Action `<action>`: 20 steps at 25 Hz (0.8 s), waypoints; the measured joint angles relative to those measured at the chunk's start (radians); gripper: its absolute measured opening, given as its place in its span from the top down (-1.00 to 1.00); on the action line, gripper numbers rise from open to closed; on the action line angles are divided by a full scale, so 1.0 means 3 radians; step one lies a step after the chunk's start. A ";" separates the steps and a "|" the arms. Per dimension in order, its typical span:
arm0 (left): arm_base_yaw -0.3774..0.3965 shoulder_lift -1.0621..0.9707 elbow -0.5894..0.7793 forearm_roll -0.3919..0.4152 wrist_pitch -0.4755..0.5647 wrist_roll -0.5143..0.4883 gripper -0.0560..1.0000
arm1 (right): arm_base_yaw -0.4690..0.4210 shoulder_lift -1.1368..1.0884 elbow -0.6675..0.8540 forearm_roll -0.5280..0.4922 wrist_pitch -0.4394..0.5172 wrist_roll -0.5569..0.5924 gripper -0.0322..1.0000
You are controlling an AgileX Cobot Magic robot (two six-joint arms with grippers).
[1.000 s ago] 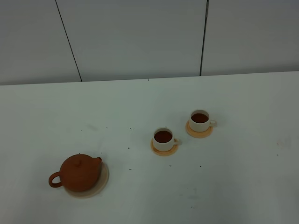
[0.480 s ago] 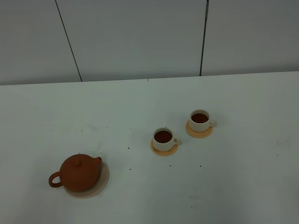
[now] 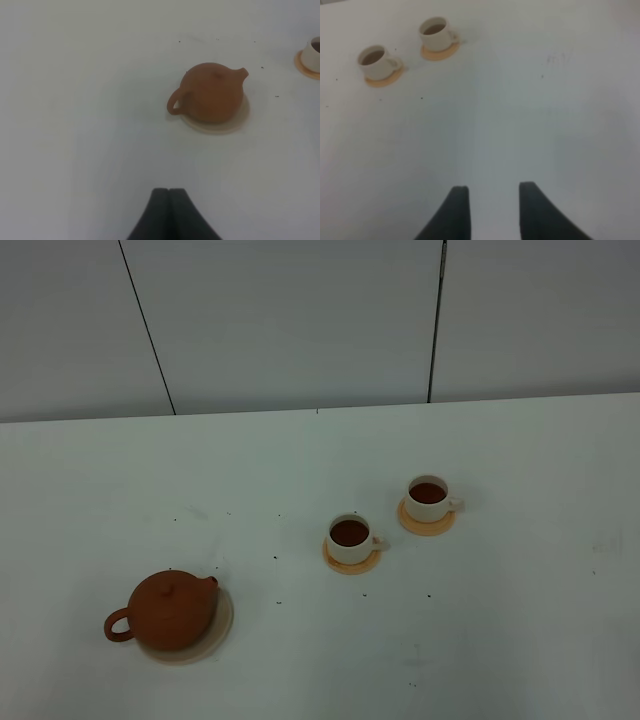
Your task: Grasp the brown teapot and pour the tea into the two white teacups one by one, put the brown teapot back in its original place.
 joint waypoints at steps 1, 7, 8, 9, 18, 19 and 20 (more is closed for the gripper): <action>0.0000 0.0000 0.0000 0.0000 0.0000 0.0000 0.86 | 0.0000 0.0000 0.0000 0.0000 0.0000 0.0000 0.47; 0.0000 0.0000 0.0000 0.0000 0.0000 0.0000 0.86 | 0.0000 0.0000 0.0000 0.0000 0.0000 0.0000 0.47; 0.0000 0.0000 0.0000 0.0000 0.0000 0.0000 0.86 | 0.0000 0.0000 0.0000 0.0000 0.0000 0.0000 0.47; 0.0000 0.0000 0.0000 0.0000 0.0000 0.0000 0.86 | 0.0000 0.0000 0.0000 0.0000 0.0000 0.0000 0.47; 0.0000 0.0000 0.0000 0.0000 0.0000 0.0000 0.86 | 0.0000 0.0000 0.0000 0.0000 0.0000 0.0000 0.47; 0.0000 0.0000 0.0000 0.0000 0.0000 0.0000 0.86 | 0.0000 0.0000 0.0000 0.0000 0.0000 0.0000 0.47; 0.0000 0.0000 0.0000 0.0000 0.0000 0.0000 0.86 | 0.0000 0.0000 0.0000 0.0000 0.0000 0.0000 0.47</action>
